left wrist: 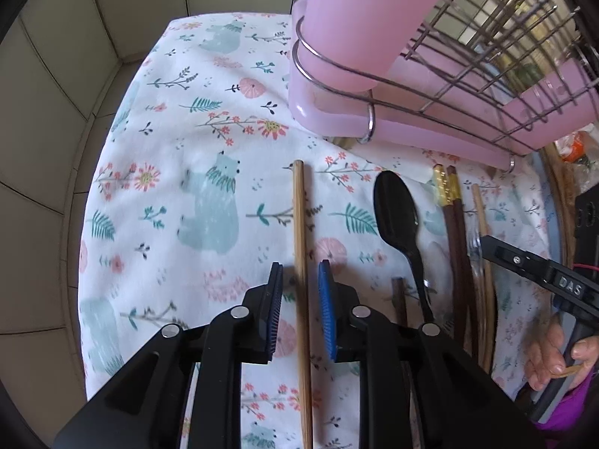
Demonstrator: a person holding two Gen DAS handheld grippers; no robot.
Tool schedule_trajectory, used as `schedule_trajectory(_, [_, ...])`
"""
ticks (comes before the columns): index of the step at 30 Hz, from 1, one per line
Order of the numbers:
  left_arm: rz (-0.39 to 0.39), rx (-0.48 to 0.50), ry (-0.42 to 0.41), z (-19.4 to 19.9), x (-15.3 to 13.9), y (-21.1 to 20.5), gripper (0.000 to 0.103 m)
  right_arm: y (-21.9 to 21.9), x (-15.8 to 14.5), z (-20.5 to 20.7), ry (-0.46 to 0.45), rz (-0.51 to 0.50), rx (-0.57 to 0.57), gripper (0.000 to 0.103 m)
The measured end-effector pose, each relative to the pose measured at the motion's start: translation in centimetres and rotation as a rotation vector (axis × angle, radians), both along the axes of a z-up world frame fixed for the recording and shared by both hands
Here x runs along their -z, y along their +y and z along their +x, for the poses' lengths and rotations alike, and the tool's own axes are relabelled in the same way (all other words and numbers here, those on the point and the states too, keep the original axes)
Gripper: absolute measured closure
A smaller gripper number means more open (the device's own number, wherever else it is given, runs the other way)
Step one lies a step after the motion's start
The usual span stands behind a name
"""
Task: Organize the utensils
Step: 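Grasp a wooden stick with the left tool while the right tool grasps another wooden stick, then lift both wooden sticks up and carry them over the pink cups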
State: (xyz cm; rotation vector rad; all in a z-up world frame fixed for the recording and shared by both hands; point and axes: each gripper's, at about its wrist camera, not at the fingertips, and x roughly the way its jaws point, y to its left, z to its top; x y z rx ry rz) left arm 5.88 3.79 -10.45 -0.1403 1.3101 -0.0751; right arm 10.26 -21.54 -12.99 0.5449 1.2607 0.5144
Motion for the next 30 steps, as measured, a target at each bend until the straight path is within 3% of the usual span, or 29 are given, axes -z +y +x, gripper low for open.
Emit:
schedule_trajectory(5, [0.001, 0.009, 0.006, 0.7, -0.1, 0.3, 0.086, -0.6, 0.0, -0.1, 0.000, 0.008, 0.003, 0.095])
schedule_trajectory(6, [0.000, 0.008, -0.002, 0.6, -0.2, 0.5, 0.097, -0.5, -0.1, -0.2, -0.003, 0.005, 0.001, 0.096])
schedule_trajectory(14, [-0.056, -0.006, -0.090, -2.4, -3.1, 2.2, 0.097, -1.0, -2.1, -1.8, -0.057, 0.009, 0.004, 0.097])
schedule_trajectory(21, [-0.125, -0.042, -0.288, -5.7, -8.0, 3.9, 0.097, -2.1, -5.8, -4.2, -0.189, 0.041, 0.012, 0.096])
schedule_trajectory(30, [-0.182, -0.086, -0.598, -7.8, -15.8, 3.8, 0.097, -3.8, -15.2, -6.6, -0.538, 0.045, 0.063, 0.096])
